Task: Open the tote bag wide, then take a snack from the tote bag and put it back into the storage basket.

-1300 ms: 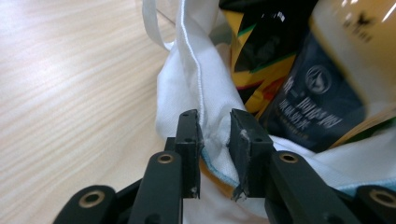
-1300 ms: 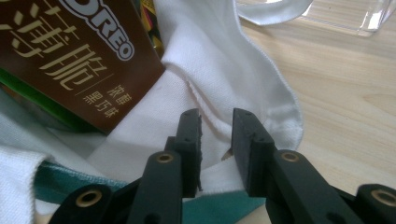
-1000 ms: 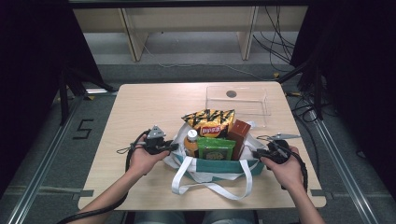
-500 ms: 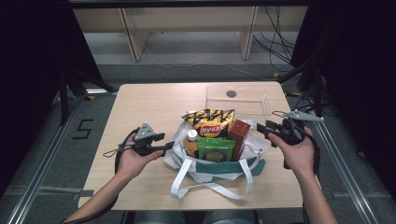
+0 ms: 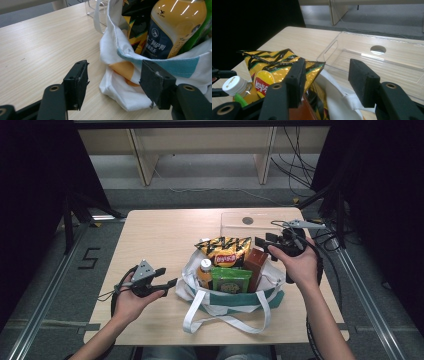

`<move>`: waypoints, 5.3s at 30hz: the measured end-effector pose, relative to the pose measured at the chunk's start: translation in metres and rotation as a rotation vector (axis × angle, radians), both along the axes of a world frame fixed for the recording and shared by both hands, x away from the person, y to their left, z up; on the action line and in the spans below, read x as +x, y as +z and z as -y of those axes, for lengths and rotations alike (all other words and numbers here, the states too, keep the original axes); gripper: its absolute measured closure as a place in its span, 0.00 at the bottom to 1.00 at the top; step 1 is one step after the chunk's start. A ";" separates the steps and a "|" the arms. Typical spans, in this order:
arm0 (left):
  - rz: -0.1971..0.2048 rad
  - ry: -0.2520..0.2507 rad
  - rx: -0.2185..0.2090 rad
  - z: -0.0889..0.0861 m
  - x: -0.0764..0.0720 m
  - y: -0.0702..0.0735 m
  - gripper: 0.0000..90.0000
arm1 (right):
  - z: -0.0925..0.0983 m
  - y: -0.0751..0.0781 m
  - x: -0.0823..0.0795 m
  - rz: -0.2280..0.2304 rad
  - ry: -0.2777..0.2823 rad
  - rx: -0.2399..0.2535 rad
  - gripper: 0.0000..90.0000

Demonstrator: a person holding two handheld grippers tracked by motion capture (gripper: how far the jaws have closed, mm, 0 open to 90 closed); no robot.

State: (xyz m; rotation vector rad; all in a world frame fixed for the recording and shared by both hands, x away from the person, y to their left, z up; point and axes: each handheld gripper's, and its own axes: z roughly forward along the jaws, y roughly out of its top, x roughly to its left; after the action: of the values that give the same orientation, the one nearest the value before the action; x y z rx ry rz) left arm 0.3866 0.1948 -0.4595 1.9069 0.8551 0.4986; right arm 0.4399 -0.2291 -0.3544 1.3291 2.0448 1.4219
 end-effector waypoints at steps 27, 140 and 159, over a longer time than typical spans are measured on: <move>0.017 -0.019 0.015 0.008 0.001 0.004 0.43 | -0.015 -0.004 0.026 -0.131 0.115 0.001 0.51; -0.019 -0.039 0.036 0.011 0.002 -0.003 0.41 | -0.049 0.023 0.024 -0.044 0.155 -0.263 1.00; -0.023 -0.047 0.037 0.012 0.003 -0.004 0.41 | -0.049 0.008 0.047 -0.182 0.270 -0.236 0.75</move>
State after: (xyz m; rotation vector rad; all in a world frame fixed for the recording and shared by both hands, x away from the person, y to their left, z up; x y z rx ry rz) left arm 0.3900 0.1833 -0.4639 1.9652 0.8191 0.4674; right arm 0.4866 -0.1805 -0.3464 1.1558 2.5018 1.1448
